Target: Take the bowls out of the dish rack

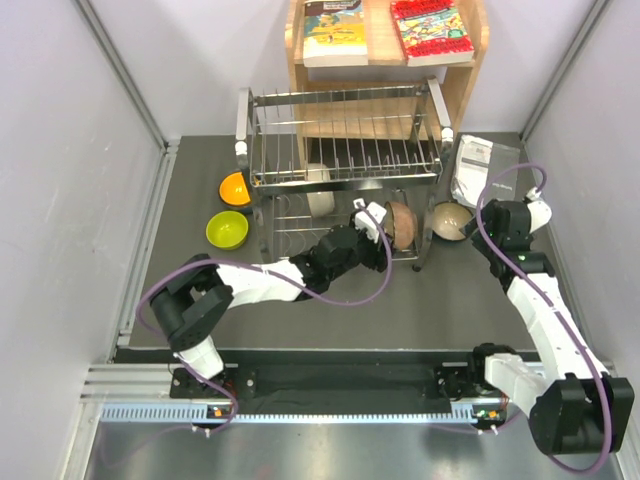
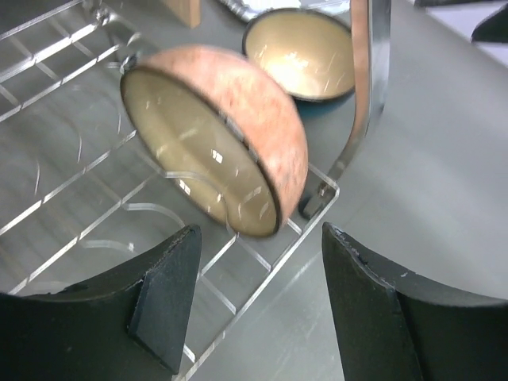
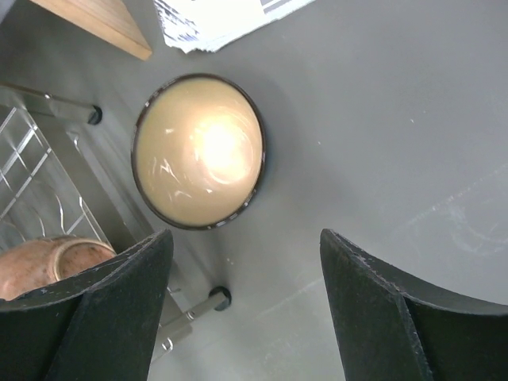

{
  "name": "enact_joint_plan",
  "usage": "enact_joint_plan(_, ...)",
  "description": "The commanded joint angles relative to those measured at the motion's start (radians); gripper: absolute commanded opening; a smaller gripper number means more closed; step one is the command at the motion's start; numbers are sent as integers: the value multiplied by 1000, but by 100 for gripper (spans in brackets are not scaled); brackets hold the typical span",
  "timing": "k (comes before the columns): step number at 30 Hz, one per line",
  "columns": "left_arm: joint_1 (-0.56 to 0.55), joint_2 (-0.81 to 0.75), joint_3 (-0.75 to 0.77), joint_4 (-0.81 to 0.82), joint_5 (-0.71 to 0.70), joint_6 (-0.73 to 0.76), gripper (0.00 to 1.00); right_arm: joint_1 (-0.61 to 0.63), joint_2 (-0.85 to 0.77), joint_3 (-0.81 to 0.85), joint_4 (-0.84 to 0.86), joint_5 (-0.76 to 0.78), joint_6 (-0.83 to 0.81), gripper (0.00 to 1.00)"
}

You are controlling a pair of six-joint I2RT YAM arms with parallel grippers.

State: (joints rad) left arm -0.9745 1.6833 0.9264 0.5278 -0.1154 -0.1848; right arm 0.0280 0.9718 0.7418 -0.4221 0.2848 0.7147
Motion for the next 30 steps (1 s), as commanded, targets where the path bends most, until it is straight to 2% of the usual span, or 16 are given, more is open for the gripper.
enact_joint_plan(1,30,62,81,86,75,-15,68,-19,-44,-9,2,-7,-26,74)
enact_joint_plan(10,48,183,196,103,152,-31,68,-79,-58,-21,-1,-27,-63,74)
enact_joint_plan(14,68,229,197,185,213,-71,67,-92,-59,-45,11,-49,-69,74)
enact_joint_plan(16,83,242,187,236,268,-119,63,-99,-59,-53,17,-58,-69,74)
enact_joint_plan(20,118,292,166,363,350,-203,46,-103,-59,-67,26,-67,-69,74)
enact_joint_plan(21,123,300,158,418,358,-238,38,-103,-61,-67,25,-68,-70,74)
enact_joint_plan(22,128,314,144,445,368,-255,22,-105,-59,-68,26,-68,-70,74)
enact_joint_plan(24,138,328,132,521,391,-307,14,-106,-62,-73,32,-75,-72,74)
enact_joint_plan(25,140,343,124,541,399,-323,5,-108,-62,-74,32,-76,-72,74)
enact_joint_plan(26,146,348,126,555,416,-337,1,-108,-64,-74,34,-79,-72,74)
enact_joint_plan(30,149,360,117,593,421,-373,0,-109,-64,-78,39,-90,-72,73)
